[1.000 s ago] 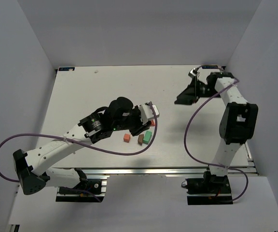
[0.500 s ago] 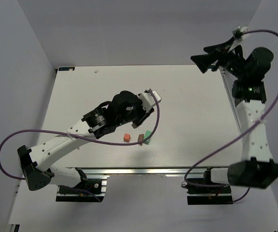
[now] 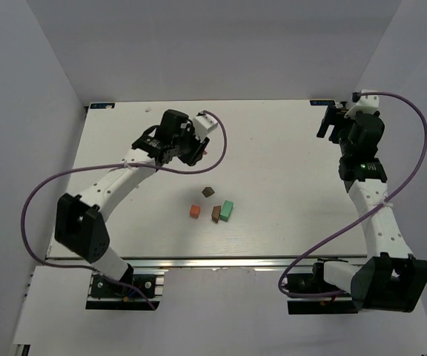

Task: Build the wood block tower

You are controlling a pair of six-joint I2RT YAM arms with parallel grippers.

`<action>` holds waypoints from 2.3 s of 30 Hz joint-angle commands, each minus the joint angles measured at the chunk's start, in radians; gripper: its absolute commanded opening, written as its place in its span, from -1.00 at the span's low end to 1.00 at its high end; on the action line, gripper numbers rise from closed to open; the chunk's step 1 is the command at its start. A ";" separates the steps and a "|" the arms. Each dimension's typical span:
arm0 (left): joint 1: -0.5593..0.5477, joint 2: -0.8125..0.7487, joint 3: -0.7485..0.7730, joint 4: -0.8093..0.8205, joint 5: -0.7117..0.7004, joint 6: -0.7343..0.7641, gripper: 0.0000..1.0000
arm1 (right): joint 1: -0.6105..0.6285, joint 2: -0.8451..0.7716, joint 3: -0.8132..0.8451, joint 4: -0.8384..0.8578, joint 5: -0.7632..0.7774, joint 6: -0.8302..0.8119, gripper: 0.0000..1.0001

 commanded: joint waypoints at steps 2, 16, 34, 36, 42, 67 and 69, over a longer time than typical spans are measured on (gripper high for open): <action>0.039 0.090 0.051 -0.095 0.195 0.208 -1.00 | -0.001 0.047 0.051 -0.052 -0.106 -0.057 0.79; 0.248 0.493 0.363 -0.440 0.375 0.527 -1.00 | -0.015 -0.071 -0.177 0.135 -0.216 -0.013 0.79; 0.251 0.630 0.381 -0.405 0.229 0.524 -0.93 | -0.010 0.008 -0.102 0.012 -0.100 -0.030 0.79; 0.251 0.629 0.368 -0.394 0.213 0.520 -0.88 | -0.012 -0.006 -0.119 0.034 -0.097 -0.026 0.79; 0.251 0.627 0.359 -0.377 0.190 0.497 -0.60 | -0.012 -0.022 -0.116 0.021 -0.095 -0.023 0.79; 0.249 0.282 0.349 -0.112 0.073 0.126 0.96 | -0.010 -0.163 -0.162 0.098 -0.448 0.089 0.79; 0.248 0.217 0.342 -0.057 0.025 0.015 0.96 | -0.010 -0.221 -0.240 0.150 -0.463 0.106 0.79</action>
